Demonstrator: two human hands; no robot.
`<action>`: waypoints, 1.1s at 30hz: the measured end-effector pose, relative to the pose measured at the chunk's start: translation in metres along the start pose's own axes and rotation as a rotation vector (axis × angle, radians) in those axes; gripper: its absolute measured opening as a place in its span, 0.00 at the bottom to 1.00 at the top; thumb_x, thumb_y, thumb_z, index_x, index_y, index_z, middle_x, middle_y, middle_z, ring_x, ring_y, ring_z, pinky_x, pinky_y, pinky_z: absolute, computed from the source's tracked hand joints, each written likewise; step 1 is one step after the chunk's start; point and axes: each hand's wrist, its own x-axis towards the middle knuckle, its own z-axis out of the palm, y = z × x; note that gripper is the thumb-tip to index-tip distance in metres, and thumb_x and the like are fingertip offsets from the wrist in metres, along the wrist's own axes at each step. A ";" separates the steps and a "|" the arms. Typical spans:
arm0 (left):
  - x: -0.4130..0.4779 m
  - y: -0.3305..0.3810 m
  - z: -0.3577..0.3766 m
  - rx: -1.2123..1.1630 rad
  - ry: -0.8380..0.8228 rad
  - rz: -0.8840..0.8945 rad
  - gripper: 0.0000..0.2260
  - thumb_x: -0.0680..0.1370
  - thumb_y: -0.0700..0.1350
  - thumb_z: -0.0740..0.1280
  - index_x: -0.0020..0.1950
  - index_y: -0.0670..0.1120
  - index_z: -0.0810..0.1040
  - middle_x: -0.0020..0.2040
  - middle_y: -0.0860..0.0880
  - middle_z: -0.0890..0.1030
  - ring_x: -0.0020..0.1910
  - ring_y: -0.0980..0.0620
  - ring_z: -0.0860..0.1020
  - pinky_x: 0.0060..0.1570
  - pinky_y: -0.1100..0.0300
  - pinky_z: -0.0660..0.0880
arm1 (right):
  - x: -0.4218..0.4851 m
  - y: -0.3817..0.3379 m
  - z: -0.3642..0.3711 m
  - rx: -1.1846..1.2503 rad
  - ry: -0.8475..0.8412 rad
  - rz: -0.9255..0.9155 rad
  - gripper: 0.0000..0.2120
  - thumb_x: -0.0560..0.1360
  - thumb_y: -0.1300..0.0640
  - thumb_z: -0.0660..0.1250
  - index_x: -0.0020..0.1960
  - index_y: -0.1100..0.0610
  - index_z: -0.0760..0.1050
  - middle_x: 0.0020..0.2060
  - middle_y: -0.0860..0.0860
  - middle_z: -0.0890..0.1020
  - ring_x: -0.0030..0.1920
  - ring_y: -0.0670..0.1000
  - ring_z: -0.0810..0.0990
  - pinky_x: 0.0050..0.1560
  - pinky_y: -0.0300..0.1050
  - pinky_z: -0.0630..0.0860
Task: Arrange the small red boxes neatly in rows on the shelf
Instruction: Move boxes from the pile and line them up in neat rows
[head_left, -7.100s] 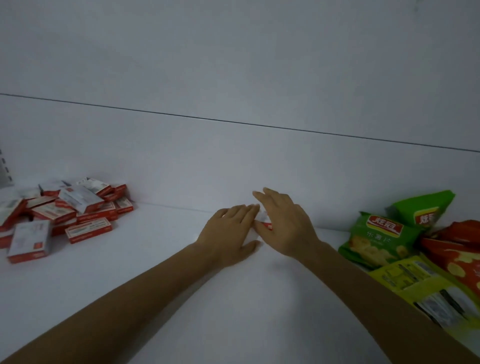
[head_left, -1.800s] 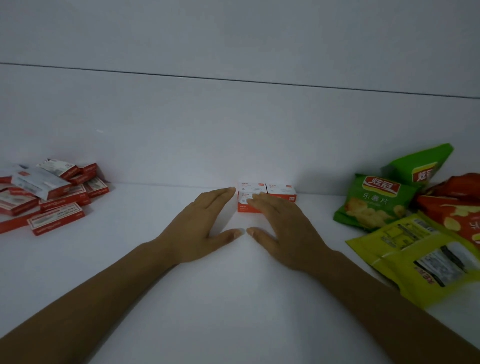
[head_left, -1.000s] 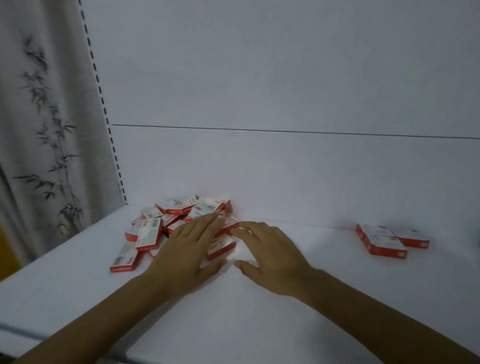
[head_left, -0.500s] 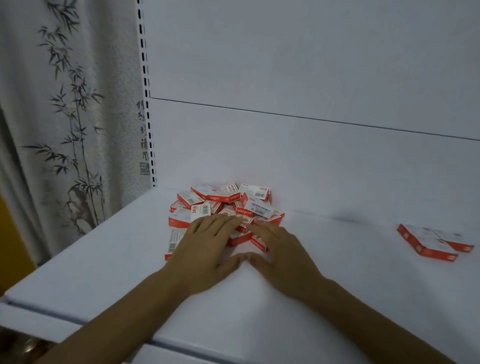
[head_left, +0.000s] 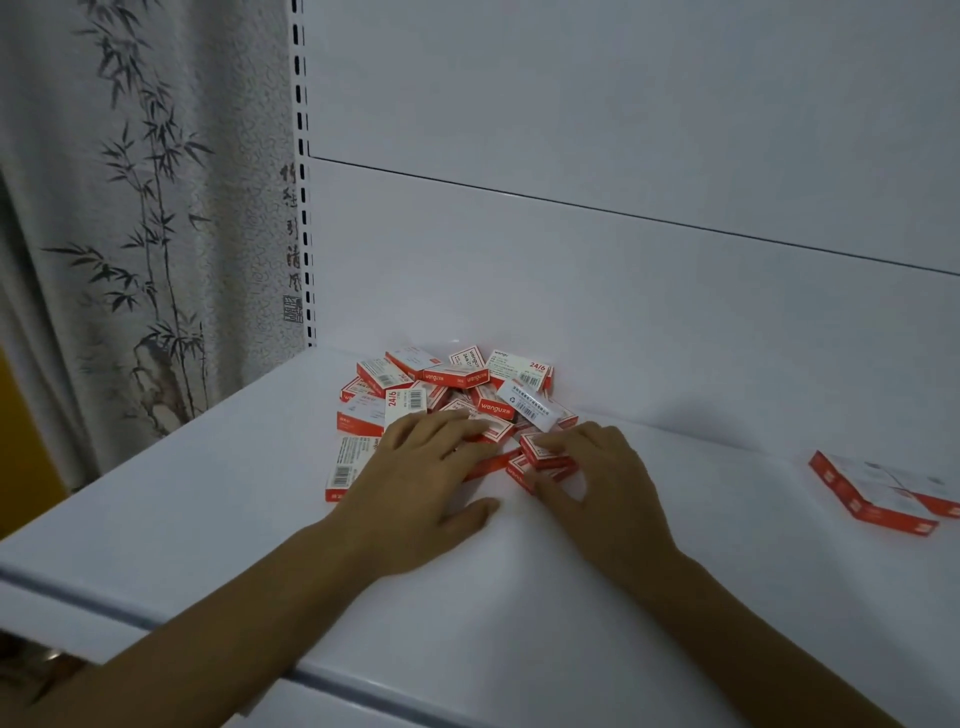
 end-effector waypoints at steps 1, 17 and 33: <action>0.000 0.000 0.000 -0.001 -0.003 -0.001 0.25 0.75 0.63 0.54 0.68 0.54 0.70 0.69 0.55 0.69 0.70 0.53 0.63 0.68 0.52 0.56 | 0.001 0.002 0.000 -0.006 0.010 0.021 0.19 0.69 0.42 0.65 0.56 0.50 0.77 0.53 0.49 0.79 0.52 0.51 0.75 0.49 0.49 0.75; 0.001 0.002 -0.001 -0.014 0.013 -0.012 0.24 0.75 0.63 0.55 0.67 0.54 0.71 0.68 0.55 0.71 0.69 0.53 0.65 0.67 0.51 0.59 | 0.000 0.014 -0.009 0.174 -0.245 0.085 0.18 0.71 0.52 0.70 0.60 0.47 0.72 0.60 0.48 0.76 0.57 0.49 0.75 0.56 0.44 0.73; 0.000 0.011 -0.012 -0.304 0.263 -0.032 0.30 0.71 0.64 0.63 0.70 0.54 0.63 0.62 0.61 0.72 0.62 0.63 0.66 0.62 0.60 0.61 | -0.007 -0.026 -0.027 0.281 0.078 -0.148 0.27 0.66 0.48 0.71 0.63 0.43 0.67 0.57 0.43 0.76 0.55 0.42 0.74 0.53 0.36 0.72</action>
